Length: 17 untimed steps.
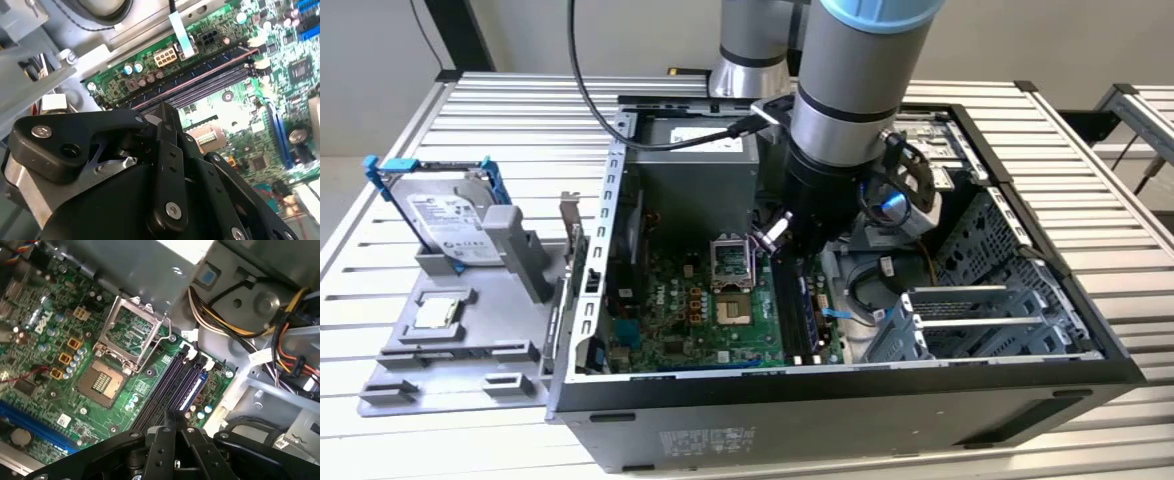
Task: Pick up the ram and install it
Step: 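Press down the ram until it locks into place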
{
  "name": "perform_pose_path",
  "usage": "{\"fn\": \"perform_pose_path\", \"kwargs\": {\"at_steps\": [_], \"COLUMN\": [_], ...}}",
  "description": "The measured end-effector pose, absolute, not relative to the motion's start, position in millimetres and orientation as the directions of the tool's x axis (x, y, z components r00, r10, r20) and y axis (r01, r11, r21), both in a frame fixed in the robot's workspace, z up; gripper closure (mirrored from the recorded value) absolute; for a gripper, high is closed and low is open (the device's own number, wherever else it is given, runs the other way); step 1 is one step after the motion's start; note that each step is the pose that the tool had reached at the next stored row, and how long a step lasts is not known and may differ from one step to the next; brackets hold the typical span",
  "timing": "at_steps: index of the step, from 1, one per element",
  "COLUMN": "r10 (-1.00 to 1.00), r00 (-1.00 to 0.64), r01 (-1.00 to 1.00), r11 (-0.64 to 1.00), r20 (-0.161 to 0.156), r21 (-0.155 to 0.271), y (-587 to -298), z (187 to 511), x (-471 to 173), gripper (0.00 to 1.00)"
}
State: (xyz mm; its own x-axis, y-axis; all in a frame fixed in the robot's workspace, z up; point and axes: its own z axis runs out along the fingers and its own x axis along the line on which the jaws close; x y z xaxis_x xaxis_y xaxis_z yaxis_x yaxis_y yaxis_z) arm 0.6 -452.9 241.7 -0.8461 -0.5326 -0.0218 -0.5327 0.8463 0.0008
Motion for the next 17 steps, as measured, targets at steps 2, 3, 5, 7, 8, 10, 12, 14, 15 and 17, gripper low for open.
{"fn": "perform_pose_path", "kwargs": {"at_steps": [2, 3, 5, 7, 8, 10, 12, 14, 15, 17], "r10": [-0.563, -0.578, -0.607, -0.627, -0.638, -0.657, -0.673, -0.69, -0.7, -0.722], "r00": [-0.826, -0.816, -0.794, -0.778, -0.77, -0.753, -0.739, -0.722, -0.712, -0.69], "r01": [-0.563, -0.578, -0.607, -0.628, -0.638, -0.657, -0.674, -0.691, -0.701, -0.723], "r11": [0.826, 0.816, 0.795, 0.778, 0.77, 0.753, 0.739, 0.723, 0.713, 0.691], "r20": [-0.022, -0.022, -0.023, -0.026, -0.027, -0.03, -0.037, -0.045, -0.048, -0.051], "r21": [0.001, 0.0, 0.0, 0.003, 0.005, 0.008, 0.013, 0.015, 0.014, 0.011], "y": [-452.9, -452.9, -452.9, -452.9, -452.9, -452.9, -452.9, -452.9, -452.8, -452.8], "z": [241.9, 242.0, 242.1, 242.3, 242.3, 242.3, 242.3, 242.3, 242.3, 242.3], "x": [0.5, 0.5, 0.6, 0.5, 0.5, 0.5, 0.5, 0.6, 0.6, 0.7], "gripper": [1.0, 1.0, 1.0, 1.0, 1.0, 1.0, 1.0, 1.0, 1.0, 1.0]}}
